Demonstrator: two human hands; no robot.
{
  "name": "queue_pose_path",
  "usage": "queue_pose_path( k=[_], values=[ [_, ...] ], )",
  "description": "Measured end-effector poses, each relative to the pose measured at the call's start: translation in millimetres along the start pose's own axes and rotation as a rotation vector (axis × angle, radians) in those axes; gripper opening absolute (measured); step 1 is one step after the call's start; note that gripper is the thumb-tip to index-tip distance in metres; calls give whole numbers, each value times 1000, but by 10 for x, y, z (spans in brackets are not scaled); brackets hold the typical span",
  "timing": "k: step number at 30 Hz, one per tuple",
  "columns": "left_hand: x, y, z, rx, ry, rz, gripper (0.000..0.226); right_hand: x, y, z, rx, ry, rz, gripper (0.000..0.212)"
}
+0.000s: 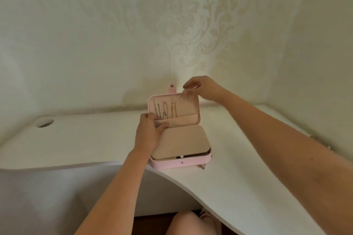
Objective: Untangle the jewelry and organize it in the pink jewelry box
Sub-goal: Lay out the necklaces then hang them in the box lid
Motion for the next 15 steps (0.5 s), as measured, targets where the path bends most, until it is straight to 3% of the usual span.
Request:
queue_pose_path(
  k=[3,8,11,15],
  values=[
    [0,-11,0,4,-19,8,32,513,-227,-370,-138,-39,-129,12],
    [-4,-26,-10,38,-56,19,32,1108,-777,-1225,-525,-552,-164,24],
    [0,-40,-22,50,-51,18,34,1262,-1074,-1604,-703,-348,-165,27],
    [13,-72,-41,64,-39,2,34,1200,-1328,-1733,-734,-257,-190,31]
  ],
)
Point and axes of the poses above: each hand's wrist, its own y-axis towards the middle knuckle, its own x-axis out of the back of the hand, z = x × y, the point moved 2 cm from there along y, towards the middle knuckle, and after that the axes turned 1 degree about -y, right-handed, at the moved point
